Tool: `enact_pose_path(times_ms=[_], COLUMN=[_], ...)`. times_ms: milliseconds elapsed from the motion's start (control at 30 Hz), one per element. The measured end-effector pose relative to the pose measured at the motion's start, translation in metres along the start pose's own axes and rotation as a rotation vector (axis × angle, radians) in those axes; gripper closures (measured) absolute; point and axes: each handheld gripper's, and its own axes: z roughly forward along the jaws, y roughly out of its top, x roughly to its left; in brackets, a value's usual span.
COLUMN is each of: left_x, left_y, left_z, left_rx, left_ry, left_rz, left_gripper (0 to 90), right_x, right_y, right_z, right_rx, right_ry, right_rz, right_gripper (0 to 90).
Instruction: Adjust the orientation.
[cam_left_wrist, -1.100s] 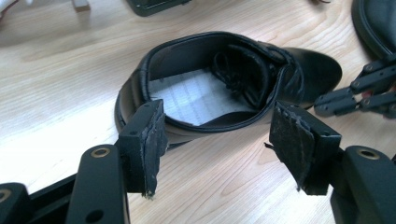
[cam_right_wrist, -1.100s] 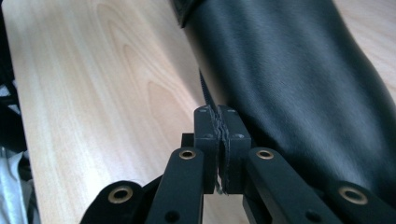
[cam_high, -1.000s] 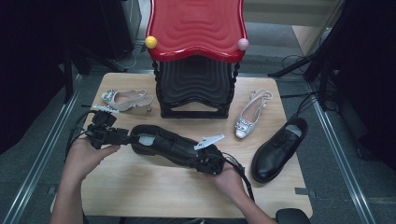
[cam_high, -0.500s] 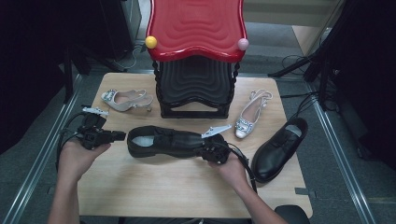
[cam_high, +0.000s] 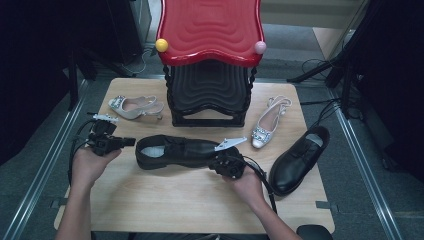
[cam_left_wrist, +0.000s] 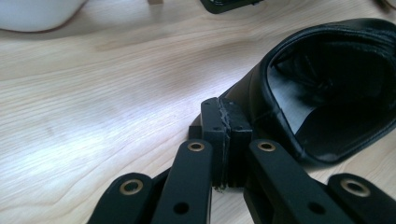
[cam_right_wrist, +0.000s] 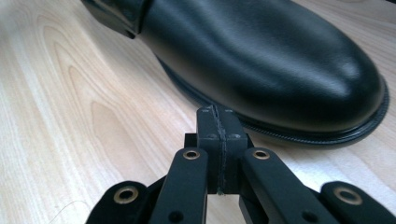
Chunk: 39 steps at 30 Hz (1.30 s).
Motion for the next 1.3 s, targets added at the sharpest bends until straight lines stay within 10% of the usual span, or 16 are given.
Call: enact_pose_path(times_ms=[1300], left_x=[-0.024], left_y=[-0.006], left_z=[0.017], left_rx=[0.081], left_ry=[-0.138], left_rz=[0.071], left_gripper=[89.9], right_x=[0.003], right_y=[0.006], right_z=[0.003], right_rx=[-0.029], right_ry=[0.068], right_rz=[0.016], right_gripper=[90.0])
